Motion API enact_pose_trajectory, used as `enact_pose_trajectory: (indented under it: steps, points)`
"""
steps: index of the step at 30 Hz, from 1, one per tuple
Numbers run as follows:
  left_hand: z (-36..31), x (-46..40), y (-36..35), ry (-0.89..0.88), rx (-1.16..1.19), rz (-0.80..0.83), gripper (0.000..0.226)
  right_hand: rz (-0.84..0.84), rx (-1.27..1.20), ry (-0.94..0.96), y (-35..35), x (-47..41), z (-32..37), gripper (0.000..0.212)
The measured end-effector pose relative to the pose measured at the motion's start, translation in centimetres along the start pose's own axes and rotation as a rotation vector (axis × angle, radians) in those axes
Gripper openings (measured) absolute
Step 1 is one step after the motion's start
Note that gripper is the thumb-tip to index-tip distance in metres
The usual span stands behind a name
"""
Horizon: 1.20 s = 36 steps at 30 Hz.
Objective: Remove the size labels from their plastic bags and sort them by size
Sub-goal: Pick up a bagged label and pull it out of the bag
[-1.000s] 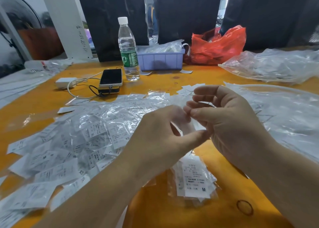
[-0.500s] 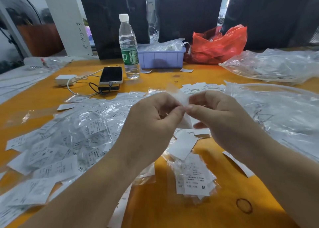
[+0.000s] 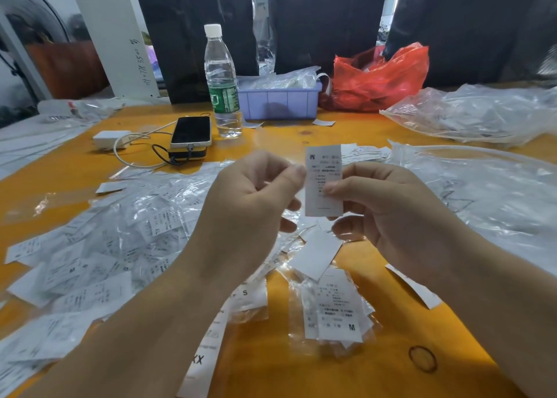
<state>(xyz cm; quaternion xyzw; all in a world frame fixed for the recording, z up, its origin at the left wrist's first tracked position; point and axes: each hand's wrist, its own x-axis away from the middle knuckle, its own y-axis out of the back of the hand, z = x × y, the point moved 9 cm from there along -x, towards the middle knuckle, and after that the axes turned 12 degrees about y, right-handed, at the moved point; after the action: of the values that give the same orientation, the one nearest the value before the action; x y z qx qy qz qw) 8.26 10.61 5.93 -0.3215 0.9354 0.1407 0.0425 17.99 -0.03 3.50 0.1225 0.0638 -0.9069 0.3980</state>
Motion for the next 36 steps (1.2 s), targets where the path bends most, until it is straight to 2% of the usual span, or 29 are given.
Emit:
enact_pose_trajectory:
  steps: [3, 8, 16, 22, 26, 30, 36]
  points:
    - [0.7, -0.5, 0.9, 0.083, 0.105, -0.042, 0.025, 0.019, -0.030, 0.008, -0.1, 0.1, 0.3, 0.026]
    - [1.1, -0.7, 0.8, 0.122, 0.133, -0.032, 0.029, 0.072, -0.028, 0.044, -0.7, 0.3, 0.7, 0.014]
    - [1.2, -0.9, 0.7, 0.111, 0.067, -0.033, 0.021, 0.104, 0.051, 0.109, -1.0, 0.3, 1.5, 0.033]
    - [2.0, -1.2, 0.7, 0.194, 0.158, -0.004, 0.019, 0.119, 0.131, 0.143, -1.0, 0.2, 1.4, 0.025]
    - [1.9, -1.2, 0.8, 0.180, 0.190, -0.004, 0.020, 0.134, 0.138, 0.139, -1.2, 0.2, 1.2, 0.011]
    - [2.1, -1.3, 0.9, 0.193, 0.250, 0.010, 0.019, 0.136, 0.141, 0.145, -1.1, 0.2, 1.2, 0.014]
    - [3.0, -1.3, 0.4, 0.305, 0.420, 0.073, 0.022, 0.137, 0.151, 0.093, -0.8, 0.1, 0.5, 0.012]
